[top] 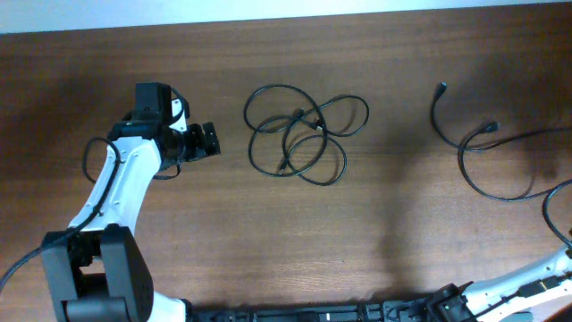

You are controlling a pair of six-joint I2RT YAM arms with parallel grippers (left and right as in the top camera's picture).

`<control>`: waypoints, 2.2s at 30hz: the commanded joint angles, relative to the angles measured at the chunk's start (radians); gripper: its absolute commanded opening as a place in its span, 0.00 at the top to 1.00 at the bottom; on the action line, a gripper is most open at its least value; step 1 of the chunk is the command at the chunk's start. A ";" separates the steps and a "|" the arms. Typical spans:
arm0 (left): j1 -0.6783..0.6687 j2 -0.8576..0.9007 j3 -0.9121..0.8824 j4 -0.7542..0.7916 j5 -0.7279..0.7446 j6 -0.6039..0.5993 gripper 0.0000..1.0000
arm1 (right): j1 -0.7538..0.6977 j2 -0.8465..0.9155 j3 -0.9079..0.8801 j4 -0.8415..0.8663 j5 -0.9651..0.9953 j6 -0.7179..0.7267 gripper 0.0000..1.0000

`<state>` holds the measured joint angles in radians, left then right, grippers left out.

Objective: Untangle cables
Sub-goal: 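Lower the cable at the table's right side and release it, then move the right gripper back to the remaining cables and grasp one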

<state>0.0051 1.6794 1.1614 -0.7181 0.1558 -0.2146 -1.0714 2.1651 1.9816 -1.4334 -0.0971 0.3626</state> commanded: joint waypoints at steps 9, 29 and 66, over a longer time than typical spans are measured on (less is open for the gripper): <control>-0.002 0.010 0.002 -0.002 0.005 -0.010 0.01 | 0.371 0.003 -0.067 0.117 -0.498 -0.547 0.96; -0.002 0.010 0.002 -0.009 0.004 -0.009 0.01 | 0.800 -0.092 -0.144 0.182 -0.022 -0.397 0.80; -0.002 0.010 0.001 -0.009 0.004 -0.010 0.01 | 1.437 -0.224 -0.687 0.690 -0.446 -0.437 0.94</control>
<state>0.0051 1.6794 1.1614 -0.7265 0.1566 -0.2146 0.3546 1.9533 1.2545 -0.7216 -0.3473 -0.0788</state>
